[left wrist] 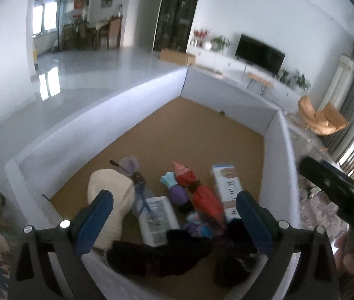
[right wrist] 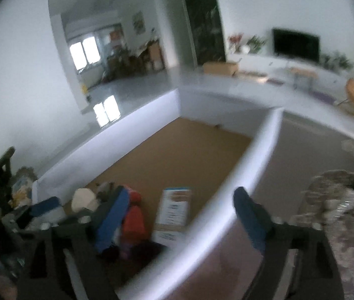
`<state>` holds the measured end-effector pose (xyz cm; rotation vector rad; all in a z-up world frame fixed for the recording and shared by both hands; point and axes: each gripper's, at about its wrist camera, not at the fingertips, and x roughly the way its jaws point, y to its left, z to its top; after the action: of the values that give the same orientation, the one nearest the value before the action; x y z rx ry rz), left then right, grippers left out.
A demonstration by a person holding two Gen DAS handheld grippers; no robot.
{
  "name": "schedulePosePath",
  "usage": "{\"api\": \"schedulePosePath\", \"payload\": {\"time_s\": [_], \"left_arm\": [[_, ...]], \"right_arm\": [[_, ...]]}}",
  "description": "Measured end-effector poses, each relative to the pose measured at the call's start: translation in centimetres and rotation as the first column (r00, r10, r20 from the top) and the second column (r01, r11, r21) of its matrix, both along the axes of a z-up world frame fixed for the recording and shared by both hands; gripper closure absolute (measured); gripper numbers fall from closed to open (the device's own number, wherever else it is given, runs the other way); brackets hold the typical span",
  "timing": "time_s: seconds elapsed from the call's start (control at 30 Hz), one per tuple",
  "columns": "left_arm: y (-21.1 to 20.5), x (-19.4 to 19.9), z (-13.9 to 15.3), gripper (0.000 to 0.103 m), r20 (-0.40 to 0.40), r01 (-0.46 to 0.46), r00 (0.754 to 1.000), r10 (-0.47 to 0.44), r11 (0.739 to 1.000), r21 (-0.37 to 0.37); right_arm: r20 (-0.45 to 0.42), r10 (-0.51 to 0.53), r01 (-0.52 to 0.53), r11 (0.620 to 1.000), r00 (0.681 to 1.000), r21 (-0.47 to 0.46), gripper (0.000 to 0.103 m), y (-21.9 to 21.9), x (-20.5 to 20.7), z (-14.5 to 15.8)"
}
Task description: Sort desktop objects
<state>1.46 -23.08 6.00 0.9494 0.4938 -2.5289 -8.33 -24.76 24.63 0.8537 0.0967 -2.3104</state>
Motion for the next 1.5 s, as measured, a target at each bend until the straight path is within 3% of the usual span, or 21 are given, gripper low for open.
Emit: {"api": "schedulePosePath", "payload": {"time_s": [0.13, 0.27, 0.47, 0.57, 0.67, 0.8, 0.87, 0.97, 1.2, 1.5], "left_arm": [[3.9, 0.7, 2.2, 0.003, -0.086, 0.045, 0.995, -0.052, 0.996, -0.077], [8.6, 2.1, 4.6, 0.003, -0.170, 0.138, 0.974, -0.152, 0.986, -0.095], [17.9, 2.8, 7.1, 0.002, -0.255, 0.344, 0.892, -0.372, 0.927, -0.148], [22.6, 2.5, 6.4, 0.000, -0.235, 0.464, 0.842, -0.486, 0.874, -0.147], [26.6, 1.3, 3.1, 0.000, -0.155, 0.567, 0.801, -0.579, 0.816, -0.114], [29.5, -0.1, -1.8, 0.000, -0.017, 0.622, 0.779, -0.627, 0.775, -0.111], [29.5, -0.9, -4.1, 0.000, 0.039, 0.628, 0.778, -0.628, 0.771, -0.110], [28.6, -1.7, -6.1, 0.000, 0.087, 0.612, 0.791, -0.606, 0.785, -0.097], [27.0, -3.8, -8.5, 0.000, 0.140, 0.570, 0.819, -0.556, 0.817, -0.091], [27.6, -5.9, -9.3, 0.000, 0.202, 0.587, 0.796, -0.570, 0.809, -0.030]], "right_arm": [[-0.077, -0.087, 0.090, 0.995, 0.993, 0.035, 0.005, 7.4, 1.5, -1.0], [-0.044, -0.192, 0.196, 0.972, 0.980, 0.128, 0.005, 15.3, 2.0, -4.0], [-0.020, -0.347, 0.339, 0.901, 0.938, 0.270, 0.005, 26.7, 3.9, -8.3], [0.009, -0.393, 0.373, 0.880, 0.919, 0.295, 0.005, 29.8, 4.4, -9.2], [0.032, -0.423, 0.396, 0.870, 0.905, 0.295, 0.005, 31.9, 4.5, -10.0], [0.074, -0.436, 0.397, 0.868, 0.897, 0.298, 0.005, 31.8, 4.5, -10.9], [0.085, -0.423, 0.379, 0.871, 0.902, 0.312, 0.005, 31.4, 4.3, -11.2], [0.096, -0.399, 0.352, 0.880, 0.912, 0.320, 0.004, 30.7, 4.0, -11.4], [0.129, -0.410, 0.358, 0.883, 0.903, 0.303, 0.000, 30.9, 3.6, -11.9], [0.128, -0.412, 0.360, 0.882, 0.902, 0.303, 0.000, 30.8, 3.7, -11.9]]}}
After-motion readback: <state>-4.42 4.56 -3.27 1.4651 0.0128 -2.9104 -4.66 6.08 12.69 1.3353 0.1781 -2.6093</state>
